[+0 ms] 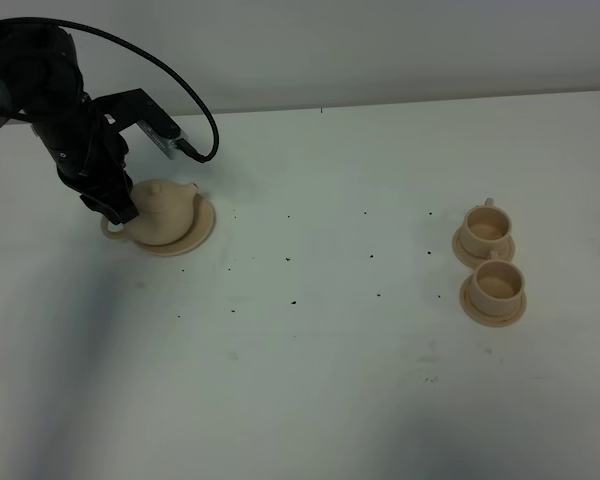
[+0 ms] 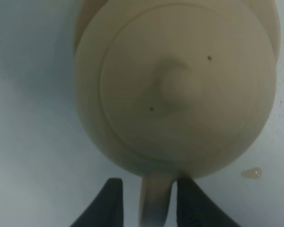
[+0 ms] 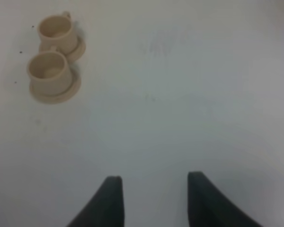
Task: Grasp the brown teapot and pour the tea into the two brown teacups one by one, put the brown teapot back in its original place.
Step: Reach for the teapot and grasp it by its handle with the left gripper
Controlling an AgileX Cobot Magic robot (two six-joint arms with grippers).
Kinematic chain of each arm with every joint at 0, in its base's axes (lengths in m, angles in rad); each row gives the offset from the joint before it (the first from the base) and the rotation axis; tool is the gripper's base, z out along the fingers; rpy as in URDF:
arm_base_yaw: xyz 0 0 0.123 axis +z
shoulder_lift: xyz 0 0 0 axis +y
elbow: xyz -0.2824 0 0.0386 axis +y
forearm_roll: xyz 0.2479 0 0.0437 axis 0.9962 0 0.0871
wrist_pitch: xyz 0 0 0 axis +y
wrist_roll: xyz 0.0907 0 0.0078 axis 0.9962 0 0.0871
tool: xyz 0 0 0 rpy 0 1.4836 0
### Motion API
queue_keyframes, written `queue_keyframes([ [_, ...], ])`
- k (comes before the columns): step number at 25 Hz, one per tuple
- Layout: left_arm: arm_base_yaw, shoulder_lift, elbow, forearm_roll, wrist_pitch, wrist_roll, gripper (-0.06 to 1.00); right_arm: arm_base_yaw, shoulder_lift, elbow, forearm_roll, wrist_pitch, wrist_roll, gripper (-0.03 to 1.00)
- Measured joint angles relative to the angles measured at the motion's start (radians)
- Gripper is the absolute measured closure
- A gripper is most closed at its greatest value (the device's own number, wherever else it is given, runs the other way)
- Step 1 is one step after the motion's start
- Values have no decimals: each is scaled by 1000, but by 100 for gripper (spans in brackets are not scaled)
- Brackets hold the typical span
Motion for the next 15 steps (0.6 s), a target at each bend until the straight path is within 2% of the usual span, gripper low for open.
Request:
queue_keyframes([
  [15,0,0,0,-8,27,1,65,0,0,0,0,0,0,64],
])
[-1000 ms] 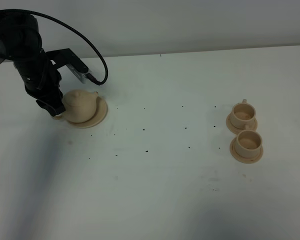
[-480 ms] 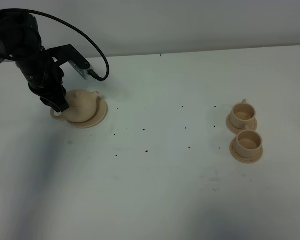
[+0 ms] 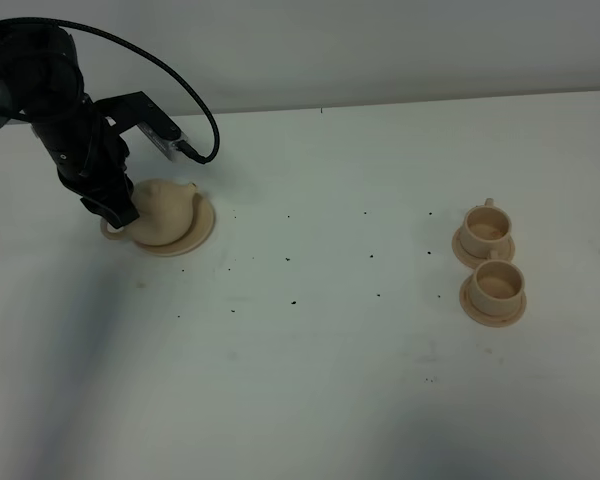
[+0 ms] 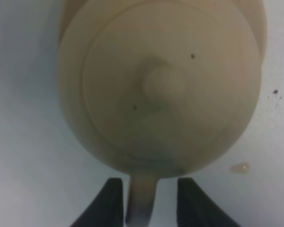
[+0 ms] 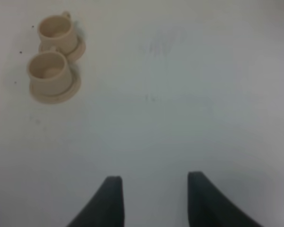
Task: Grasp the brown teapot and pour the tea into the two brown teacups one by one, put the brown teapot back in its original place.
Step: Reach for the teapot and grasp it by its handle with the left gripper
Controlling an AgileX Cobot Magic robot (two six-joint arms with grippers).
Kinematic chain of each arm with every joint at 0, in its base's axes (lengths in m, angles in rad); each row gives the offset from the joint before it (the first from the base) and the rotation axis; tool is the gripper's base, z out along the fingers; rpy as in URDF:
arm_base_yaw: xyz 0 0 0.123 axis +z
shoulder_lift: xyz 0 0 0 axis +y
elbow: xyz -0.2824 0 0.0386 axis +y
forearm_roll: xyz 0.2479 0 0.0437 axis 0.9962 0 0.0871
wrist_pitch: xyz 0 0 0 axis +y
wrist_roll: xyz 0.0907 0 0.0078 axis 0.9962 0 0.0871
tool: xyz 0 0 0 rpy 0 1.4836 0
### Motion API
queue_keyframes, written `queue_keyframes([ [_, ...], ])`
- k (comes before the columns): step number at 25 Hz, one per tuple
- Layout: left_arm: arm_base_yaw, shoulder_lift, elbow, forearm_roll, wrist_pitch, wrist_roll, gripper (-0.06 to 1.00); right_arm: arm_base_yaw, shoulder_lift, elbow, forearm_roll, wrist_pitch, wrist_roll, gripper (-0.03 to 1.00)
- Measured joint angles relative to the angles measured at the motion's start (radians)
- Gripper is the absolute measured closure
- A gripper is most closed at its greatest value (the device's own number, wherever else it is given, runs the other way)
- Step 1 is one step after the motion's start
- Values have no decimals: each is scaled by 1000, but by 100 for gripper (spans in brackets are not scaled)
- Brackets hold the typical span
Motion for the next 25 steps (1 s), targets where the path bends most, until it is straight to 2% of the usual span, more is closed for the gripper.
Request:
queue_keyframes([
  [25,0,17,0,6,11,0,69,0,0,0,0,0,0,64],
])
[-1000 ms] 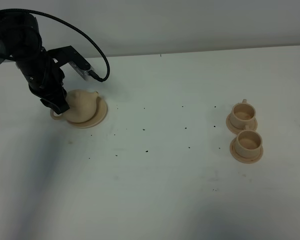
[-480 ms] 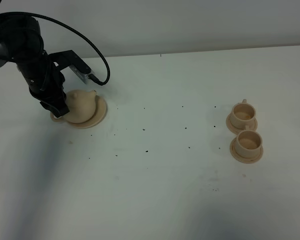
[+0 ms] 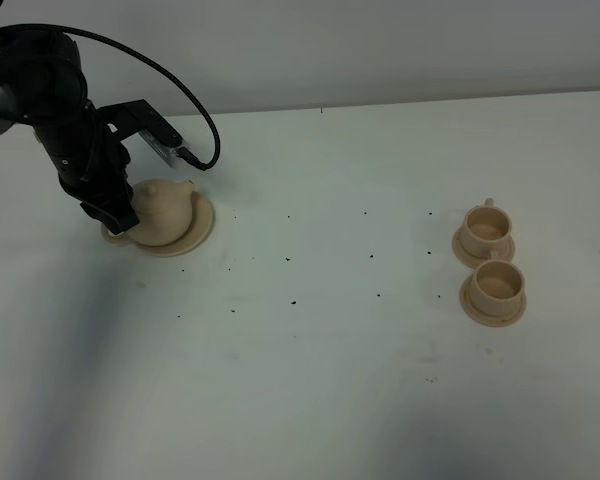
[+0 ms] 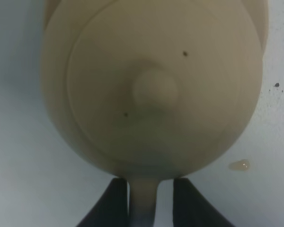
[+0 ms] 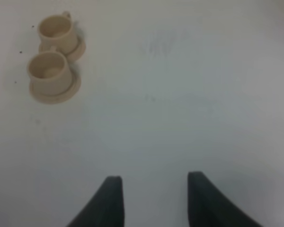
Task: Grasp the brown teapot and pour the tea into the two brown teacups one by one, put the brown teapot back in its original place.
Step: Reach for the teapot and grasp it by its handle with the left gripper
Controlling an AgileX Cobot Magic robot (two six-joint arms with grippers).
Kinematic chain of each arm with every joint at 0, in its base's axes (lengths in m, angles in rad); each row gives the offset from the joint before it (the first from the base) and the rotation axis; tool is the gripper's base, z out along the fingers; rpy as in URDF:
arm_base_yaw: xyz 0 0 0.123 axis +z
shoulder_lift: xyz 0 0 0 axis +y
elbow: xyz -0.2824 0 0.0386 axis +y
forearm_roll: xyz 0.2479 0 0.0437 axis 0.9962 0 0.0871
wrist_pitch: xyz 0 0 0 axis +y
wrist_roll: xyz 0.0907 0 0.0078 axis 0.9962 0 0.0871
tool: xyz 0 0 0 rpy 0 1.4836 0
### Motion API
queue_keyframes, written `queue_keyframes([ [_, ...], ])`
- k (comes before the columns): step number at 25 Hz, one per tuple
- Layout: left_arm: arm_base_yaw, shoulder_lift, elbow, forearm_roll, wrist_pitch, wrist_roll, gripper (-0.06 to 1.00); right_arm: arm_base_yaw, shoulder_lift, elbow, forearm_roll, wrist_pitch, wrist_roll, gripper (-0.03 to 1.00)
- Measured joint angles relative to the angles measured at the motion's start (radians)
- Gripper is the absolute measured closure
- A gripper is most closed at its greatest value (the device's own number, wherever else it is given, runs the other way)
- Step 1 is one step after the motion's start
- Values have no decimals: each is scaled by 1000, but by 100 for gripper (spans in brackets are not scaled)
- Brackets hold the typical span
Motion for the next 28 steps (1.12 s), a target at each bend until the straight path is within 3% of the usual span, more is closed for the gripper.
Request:
queue_keyframes([
  [17,0,0,0,-1,-1,0,69,0,0,0,0,0,0,64],
  [23,0,0,0,-1,-2,0,81,0,0,0,0,0,0,64],
  [28,0,0,0,-1,-3,0,82,0,0,0,0,0,0,64],
])
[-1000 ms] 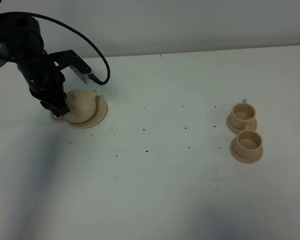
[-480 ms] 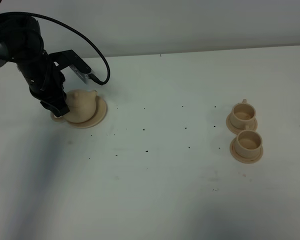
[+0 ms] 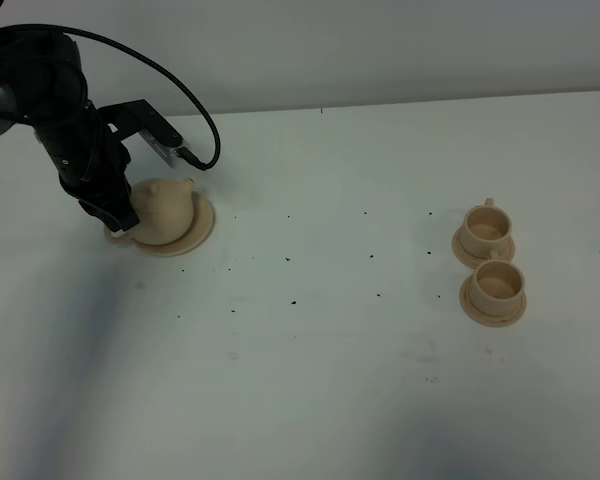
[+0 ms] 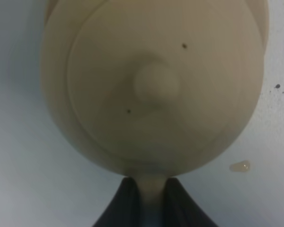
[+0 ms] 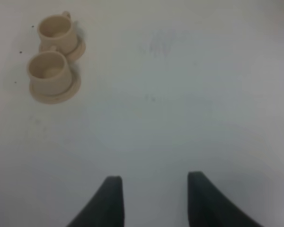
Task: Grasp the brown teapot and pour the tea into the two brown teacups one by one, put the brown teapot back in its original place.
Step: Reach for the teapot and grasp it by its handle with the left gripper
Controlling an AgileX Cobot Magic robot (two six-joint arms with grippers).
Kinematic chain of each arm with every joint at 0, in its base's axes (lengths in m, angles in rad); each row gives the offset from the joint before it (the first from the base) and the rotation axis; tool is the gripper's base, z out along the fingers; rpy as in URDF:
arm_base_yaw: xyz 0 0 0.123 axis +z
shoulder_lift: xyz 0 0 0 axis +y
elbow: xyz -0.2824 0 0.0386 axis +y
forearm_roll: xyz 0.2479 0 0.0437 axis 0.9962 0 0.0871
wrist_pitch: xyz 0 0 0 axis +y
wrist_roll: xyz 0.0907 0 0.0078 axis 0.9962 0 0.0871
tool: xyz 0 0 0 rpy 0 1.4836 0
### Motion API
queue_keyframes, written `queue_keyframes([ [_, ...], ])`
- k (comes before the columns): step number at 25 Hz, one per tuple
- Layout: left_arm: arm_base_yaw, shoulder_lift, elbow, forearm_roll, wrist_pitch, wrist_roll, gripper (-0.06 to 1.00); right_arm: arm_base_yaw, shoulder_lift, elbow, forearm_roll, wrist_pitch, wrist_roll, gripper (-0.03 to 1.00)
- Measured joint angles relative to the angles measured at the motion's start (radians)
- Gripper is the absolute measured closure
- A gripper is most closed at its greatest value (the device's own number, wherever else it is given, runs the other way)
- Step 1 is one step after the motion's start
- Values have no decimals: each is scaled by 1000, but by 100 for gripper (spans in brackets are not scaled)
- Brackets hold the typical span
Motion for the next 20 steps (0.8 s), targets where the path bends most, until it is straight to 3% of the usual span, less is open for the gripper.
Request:
queue_keyframes([
  [20,0,0,0,-22,5,28,82,0,0,0,0,0,0,64],
])
